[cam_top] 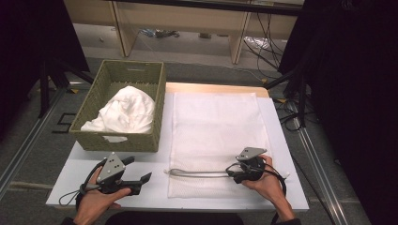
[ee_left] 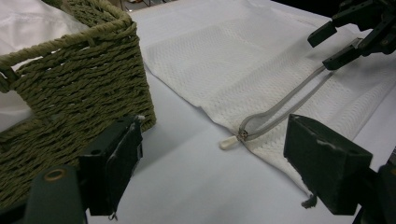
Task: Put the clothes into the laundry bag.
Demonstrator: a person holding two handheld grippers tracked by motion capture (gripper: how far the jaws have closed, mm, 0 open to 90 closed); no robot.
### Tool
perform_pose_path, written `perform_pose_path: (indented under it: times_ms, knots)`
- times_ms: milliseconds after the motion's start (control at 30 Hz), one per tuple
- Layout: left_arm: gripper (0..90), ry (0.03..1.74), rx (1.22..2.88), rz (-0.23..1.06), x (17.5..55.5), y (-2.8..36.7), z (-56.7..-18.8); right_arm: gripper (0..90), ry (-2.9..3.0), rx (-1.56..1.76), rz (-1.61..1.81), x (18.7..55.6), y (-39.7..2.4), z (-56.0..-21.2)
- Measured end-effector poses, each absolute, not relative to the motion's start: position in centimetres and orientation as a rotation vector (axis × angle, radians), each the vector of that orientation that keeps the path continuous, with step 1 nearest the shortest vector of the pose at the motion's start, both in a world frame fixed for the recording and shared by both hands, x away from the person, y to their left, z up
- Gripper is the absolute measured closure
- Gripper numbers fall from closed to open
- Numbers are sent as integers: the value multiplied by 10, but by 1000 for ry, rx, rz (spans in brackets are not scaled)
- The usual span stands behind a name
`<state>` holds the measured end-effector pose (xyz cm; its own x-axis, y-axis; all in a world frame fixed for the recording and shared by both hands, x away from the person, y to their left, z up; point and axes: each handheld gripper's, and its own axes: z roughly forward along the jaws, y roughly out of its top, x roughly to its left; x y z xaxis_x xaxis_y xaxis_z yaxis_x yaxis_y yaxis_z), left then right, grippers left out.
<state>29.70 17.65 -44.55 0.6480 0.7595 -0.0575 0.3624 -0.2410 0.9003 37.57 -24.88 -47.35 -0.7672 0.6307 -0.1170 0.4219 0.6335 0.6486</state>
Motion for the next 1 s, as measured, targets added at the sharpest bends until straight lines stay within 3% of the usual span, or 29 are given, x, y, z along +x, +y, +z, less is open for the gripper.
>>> perform_pose_path:
  times_ms: [167, 200, 300, 400, 567, 733, 833, 900, 933, 967, 1000]
  knots:
    - [191, 890, 1868, 498, 298, 177, -446, 361, 2563, 826, 834, 379, -240, -479]
    - [191, 896, 1864, 491, 298, 177, -447, 453, 2562, 807, 839, 381, -239, -479]
    - [191, 900, 1865, 492, 298, 177, -447, 598, 2530, 840, 779, 386, -241, -476]
    - [194, 890, 1866, 484, 298, 177, -447, 651, 2503, 833, 751, 393, -245, -475]
    - [194, 886, 1877, 492, 298, 177, -446, 640, 2556, 841, 803, 395, -240, -475]
    - [195, 886, 1877, 489, 298, 176, -446, 485, 2599, 895, 864, 399, -236, -478]
    - [197, 886, 1874, 485, 298, 176, -446, 507, 2610, 906, 862, 402, -236, -478]
    - [197, 886, 1875, 486, 297, 176, -446, 669, 2632, 898, 901, 405, -237, -479]
    - [199, 886, 1877, 490, 298, 176, -446, 814, 2635, 939, 892, 410, -235, -477]
    - [200, 886, 1877, 490, 298, 176, -446, 814, 2635, 939, 892, 410, -235, -477]
    - [201, 888, 1881, 492, 298, 177, -446, 886, 2632, 930, 874, 412, -234, -477]
